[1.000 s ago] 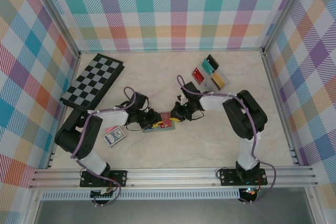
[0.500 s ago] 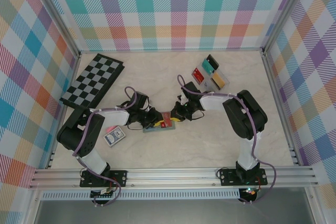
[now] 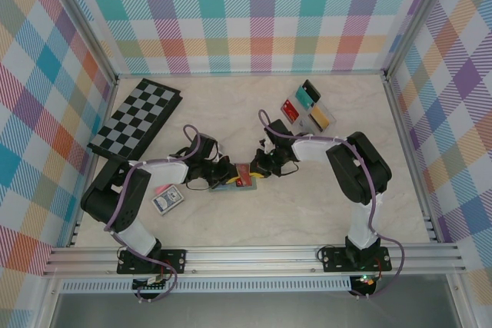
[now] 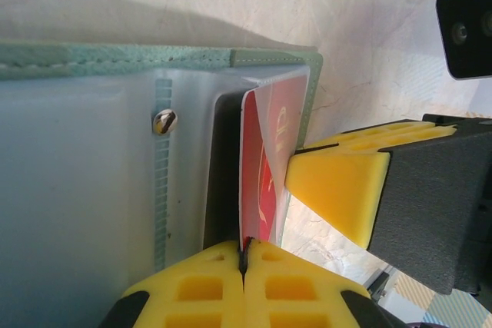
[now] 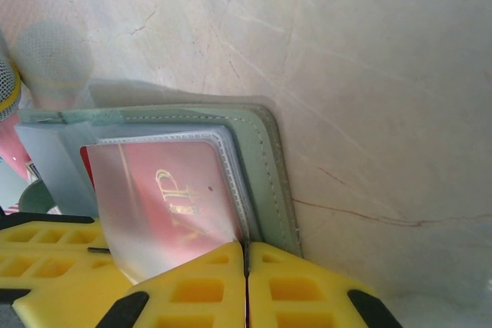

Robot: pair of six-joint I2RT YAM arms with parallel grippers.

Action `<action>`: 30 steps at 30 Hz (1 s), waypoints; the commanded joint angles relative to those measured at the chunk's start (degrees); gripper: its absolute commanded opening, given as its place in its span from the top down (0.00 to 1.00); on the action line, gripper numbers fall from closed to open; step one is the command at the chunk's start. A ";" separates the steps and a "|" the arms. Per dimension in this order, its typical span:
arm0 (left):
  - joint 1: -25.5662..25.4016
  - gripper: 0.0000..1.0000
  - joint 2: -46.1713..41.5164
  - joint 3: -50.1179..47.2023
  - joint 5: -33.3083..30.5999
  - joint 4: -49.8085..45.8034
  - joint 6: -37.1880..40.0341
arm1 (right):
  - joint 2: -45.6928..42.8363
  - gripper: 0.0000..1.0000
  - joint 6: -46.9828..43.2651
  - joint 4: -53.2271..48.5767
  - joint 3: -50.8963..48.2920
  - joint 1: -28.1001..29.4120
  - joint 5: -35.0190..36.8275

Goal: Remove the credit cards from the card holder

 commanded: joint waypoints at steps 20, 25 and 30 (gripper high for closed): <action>3.03 1.00 -3.52 0.47 -4.14 -14.67 7.39 | 2.09 0.92 -2.09 -7.74 0.78 0.43 6.96; 3.59 1.00 -5.83 2.60 -7.25 -22.28 9.46 | 1.22 0.91 -2.36 -7.32 1.24 0.43 6.41; 3.82 1.00 -9.20 5.50 -10.78 -30.52 12.36 | 0.93 0.90 -3.00 -7.24 2.82 0.45 5.15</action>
